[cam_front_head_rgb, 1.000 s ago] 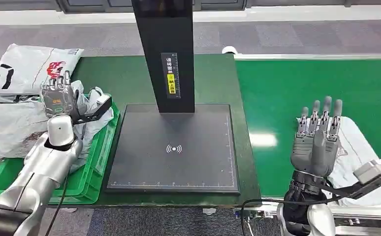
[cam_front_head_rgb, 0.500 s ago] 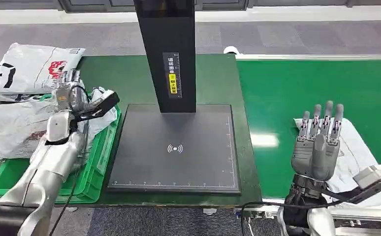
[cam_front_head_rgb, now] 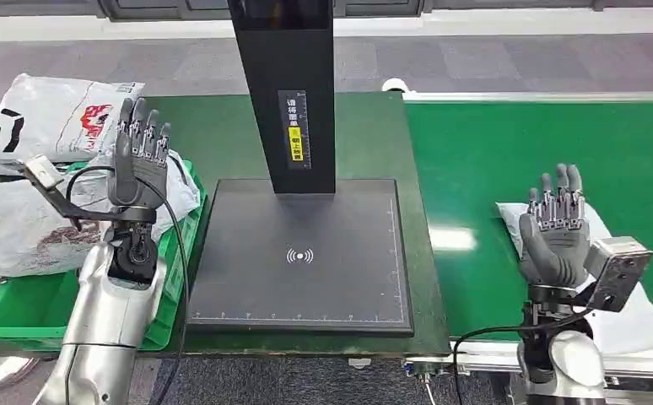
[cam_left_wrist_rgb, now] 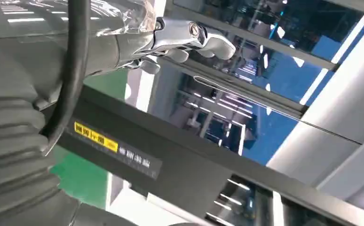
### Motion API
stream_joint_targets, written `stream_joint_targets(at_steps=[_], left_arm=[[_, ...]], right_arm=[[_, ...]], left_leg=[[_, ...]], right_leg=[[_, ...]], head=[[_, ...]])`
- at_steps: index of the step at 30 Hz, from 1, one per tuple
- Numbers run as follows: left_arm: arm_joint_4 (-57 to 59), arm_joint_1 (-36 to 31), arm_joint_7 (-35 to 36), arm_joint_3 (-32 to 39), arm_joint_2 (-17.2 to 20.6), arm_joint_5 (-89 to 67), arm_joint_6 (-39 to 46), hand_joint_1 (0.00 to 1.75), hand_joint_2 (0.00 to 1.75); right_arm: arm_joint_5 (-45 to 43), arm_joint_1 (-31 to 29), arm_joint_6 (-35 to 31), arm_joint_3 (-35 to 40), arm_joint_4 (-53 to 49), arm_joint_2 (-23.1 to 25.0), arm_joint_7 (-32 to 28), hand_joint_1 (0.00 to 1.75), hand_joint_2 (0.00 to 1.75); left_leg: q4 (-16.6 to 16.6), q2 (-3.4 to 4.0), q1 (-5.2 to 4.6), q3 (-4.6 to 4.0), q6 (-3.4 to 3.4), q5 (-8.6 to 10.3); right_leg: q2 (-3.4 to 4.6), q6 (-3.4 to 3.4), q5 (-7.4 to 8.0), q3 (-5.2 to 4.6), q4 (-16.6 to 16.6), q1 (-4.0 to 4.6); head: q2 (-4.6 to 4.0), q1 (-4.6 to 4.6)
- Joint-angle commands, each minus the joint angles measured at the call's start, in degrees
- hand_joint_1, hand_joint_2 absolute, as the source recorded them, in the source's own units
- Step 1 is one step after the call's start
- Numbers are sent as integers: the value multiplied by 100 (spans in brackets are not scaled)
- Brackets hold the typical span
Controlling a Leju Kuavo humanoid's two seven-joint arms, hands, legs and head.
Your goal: Moved the parcel from conveyor to table for the left to box.
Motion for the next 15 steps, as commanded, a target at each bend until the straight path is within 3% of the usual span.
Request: stream_joint_targets(at_steps=[1,3,6,9,12,13,15], left_arm=[[-376,224,0,-251,-21,31,43,0,175],[-438,299,46,-172,-125,293,-74,0,175],[-1278,1184,125,-397,-480,245,-284,0,175],[-1716,1692,69,-828,-686,-298,-328,0,175],[-1801,1897,-88,-1064,-700,-709,-474,0,175],[-1822,1904,-162,-1125,-699,-962,-478,0,175],[-1786,1875,-108,-1185,-706,-1034,-616,0,175]], right_arm=[[21,-321,33,-465,606,-107,35,0,175],[214,-338,-54,-440,645,-170,106,0,175],[667,-649,-342,-631,1201,-646,357,0,175],[1602,-1361,-462,-801,2355,-1102,807,0,175],[2769,-2325,-212,-498,4075,-1746,1263,0,175],[3489,-2624,-171,-216,4777,-2049,1698,0,175],[4126,-2817,210,137,5516,-2426,1997,0,175]], left_leg=[[-7,-9,12,16,2,-1],[-3,-7,8,9,2,-1],[-10,0,2,17,6,-1],[-14,9,4,30,11,-6],[3,11,0,16,24,-14],[3,14,5,19,33,-15],[23,20,6,6,42,-25]], right_leg=[[-5,-1,2,25,-19,12],[-4,0,1,14,-11,8],[2,4,2,19,-17,7],[11,9,6,35,-32,8],[13,17,3,24,-18,-3],[15,21,8,33,-31,0],[17,28,7,24,-17,-2]], head=[[0,0],[0,0],[0,0],[0,0],[0,0],[0,0],[0,0]])
